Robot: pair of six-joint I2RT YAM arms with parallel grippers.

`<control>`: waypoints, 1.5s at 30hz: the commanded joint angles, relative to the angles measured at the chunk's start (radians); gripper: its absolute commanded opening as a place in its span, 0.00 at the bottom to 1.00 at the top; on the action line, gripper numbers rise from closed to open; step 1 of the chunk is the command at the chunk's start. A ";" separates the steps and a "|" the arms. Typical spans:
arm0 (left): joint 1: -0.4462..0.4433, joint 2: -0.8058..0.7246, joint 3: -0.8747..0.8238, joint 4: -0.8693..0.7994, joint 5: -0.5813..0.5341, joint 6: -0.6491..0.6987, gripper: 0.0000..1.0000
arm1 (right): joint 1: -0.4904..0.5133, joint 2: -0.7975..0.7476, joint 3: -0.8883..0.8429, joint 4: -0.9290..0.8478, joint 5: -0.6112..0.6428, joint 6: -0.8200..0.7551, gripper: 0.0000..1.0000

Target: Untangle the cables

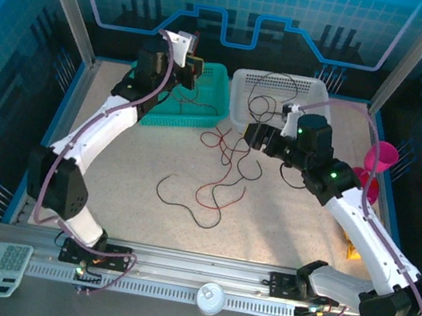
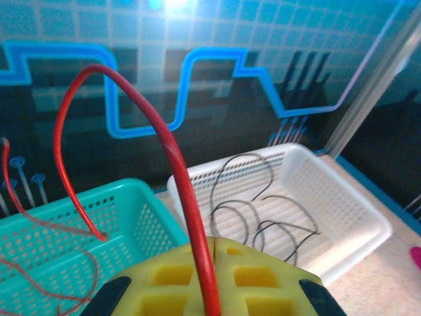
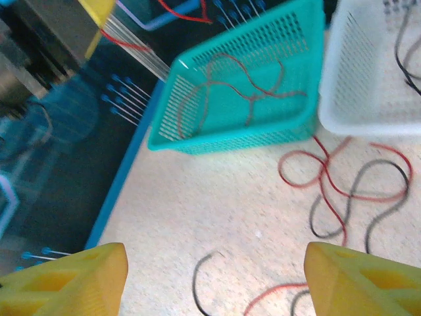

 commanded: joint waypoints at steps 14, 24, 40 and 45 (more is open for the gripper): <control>0.082 0.374 0.330 -0.256 -0.114 0.109 0.14 | 0.150 0.215 -0.023 -0.053 0.127 -0.094 0.72; 0.109 0.350 0.356 -0.304 -0.100 0.098 0.96 | 0.252 0.367 0.003 -0.069 0.142 -0.126 0.70; 0.113 -0.011 0.190 -0.339 -0.015 -0.060 0.99 | 0.500 0.635 0.139 -0.145 -0.006 -0.378 0.58; 0.122 -0.169 0.064 -0.323 -0.006 -0.134 0.99 | 0.521 0.718 0.186 -0.177 0.077 -0.394 0.49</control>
